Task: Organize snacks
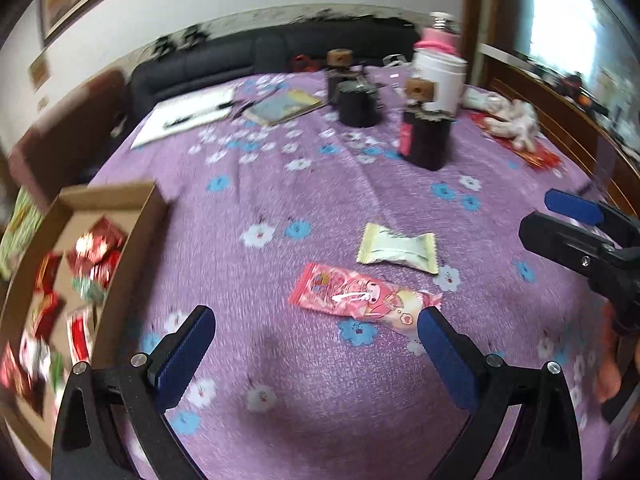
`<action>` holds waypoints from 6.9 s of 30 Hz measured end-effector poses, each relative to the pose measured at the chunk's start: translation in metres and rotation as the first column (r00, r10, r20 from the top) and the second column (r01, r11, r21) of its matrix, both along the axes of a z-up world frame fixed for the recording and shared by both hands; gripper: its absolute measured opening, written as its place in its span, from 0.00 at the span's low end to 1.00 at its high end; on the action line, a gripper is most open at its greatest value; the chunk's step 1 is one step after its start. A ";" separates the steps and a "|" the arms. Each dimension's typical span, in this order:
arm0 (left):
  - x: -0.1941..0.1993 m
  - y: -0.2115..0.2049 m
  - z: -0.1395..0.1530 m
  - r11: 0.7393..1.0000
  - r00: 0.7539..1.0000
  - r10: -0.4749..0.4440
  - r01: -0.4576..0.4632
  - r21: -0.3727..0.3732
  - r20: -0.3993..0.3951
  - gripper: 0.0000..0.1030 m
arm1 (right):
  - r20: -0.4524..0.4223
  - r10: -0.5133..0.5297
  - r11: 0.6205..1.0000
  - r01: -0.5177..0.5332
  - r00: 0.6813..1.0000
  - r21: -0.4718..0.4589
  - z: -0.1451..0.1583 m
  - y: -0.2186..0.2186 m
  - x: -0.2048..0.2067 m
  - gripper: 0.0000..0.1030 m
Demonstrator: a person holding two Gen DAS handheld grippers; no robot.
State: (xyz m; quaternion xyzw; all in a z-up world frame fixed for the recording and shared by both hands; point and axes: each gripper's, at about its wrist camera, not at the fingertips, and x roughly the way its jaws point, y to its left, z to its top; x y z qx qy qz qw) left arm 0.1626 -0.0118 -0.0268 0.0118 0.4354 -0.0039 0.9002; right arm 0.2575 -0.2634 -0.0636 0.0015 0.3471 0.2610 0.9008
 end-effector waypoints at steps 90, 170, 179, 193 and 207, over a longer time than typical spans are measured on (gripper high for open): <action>-0.003 0.027 0.003 0.991 0.988 -0.132 0.129 -0.044 -0.078 0.25 | -0.073 0.263 0.965 -0.262 0.962 0.016 -0.013 0.053 0.014 0.23; -0.012 0.262 0.037 0.949 0.953 0.296 -0.301 0.093 0.065 0.90 | 0.026 0.303 0.952 -0.301 0.953 -0.050 0.008 0.316 -0.001 0.63; -0.038 0.264 0.039 0.920 0.924 0.376 -0.380 0.092 0.065 0.97 | 0.063 0.255 0.967 -0.253 0.965 -0.040 0.019 0.274 -0.019 0.69; -0.076 0.224 0.044 0.929 0.932 0.361 -0.363 0.069 0.044 0.97 | 0.088 0.198 0.980 -0.198 0.976 0.001 0.034 0.205 -0.058 0.74; -0.156 0.173 0.064 0.908 0.908 0.381 -0.403 0.115 0.174 0.99 | 0.121 0.193 0.981 -0.196 0.974 0.010 0.036 0.156 -0.122 0.76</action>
